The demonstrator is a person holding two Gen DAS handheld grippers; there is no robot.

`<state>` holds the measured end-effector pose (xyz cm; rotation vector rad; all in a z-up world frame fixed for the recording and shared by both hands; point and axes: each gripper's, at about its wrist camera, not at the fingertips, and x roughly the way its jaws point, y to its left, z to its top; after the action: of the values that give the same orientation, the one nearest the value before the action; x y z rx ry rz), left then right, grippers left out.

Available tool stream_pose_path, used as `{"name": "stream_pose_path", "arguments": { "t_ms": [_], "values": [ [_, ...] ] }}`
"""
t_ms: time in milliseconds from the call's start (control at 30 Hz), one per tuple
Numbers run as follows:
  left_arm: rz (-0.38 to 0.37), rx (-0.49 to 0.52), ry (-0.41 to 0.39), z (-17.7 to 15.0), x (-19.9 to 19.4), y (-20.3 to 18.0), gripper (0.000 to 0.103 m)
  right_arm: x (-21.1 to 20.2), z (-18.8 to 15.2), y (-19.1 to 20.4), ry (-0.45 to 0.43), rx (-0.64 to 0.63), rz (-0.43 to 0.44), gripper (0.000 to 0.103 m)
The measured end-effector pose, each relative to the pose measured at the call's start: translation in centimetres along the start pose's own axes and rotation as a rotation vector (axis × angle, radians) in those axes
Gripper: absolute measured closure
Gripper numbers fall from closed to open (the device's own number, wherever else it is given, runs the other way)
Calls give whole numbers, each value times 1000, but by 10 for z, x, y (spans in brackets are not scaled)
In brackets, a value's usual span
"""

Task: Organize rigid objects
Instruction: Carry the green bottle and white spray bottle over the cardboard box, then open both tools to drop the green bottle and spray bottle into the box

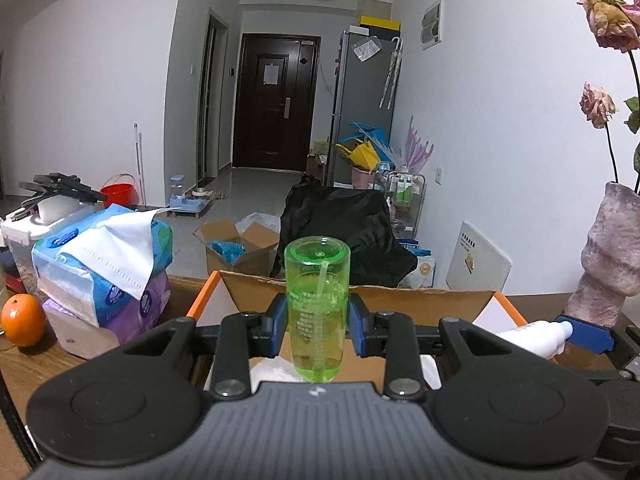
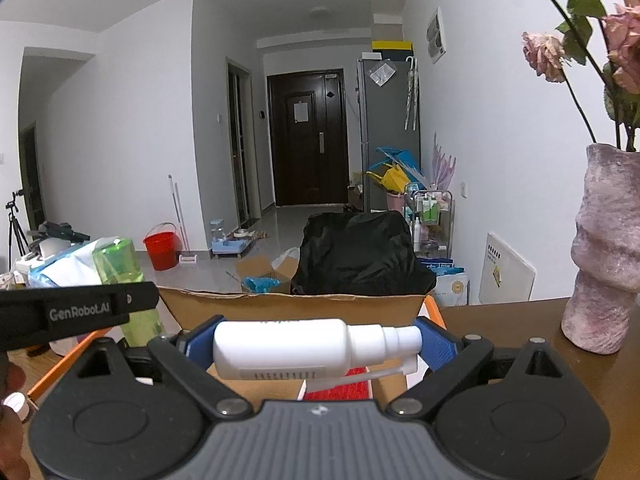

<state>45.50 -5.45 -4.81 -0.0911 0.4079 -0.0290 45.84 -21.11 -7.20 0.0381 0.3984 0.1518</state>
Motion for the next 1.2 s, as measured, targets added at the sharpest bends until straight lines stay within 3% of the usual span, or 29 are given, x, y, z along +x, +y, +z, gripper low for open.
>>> {"name": "stream_pose_path", "arguments": {
  "t_ms": [767,833,900,933,1200],
  "values": [
    [-40,-8,9,3,15,-4,71,18,3,0,54,-34,-1,5],
    [-41,-3,7,4,14,-3,60,19,4,-1,66,-34,-3,5],
    [-36,1,1,5,11,-1,12,18,6,-2,67,-36,-11,2],
    [-26,0,-1,6,9,0,2,18,8,-4,66,-34,-17,0],
    [9,-9,57,6,12,9,0,14,8,-4,62,-30,-25,0]
  ]
}}
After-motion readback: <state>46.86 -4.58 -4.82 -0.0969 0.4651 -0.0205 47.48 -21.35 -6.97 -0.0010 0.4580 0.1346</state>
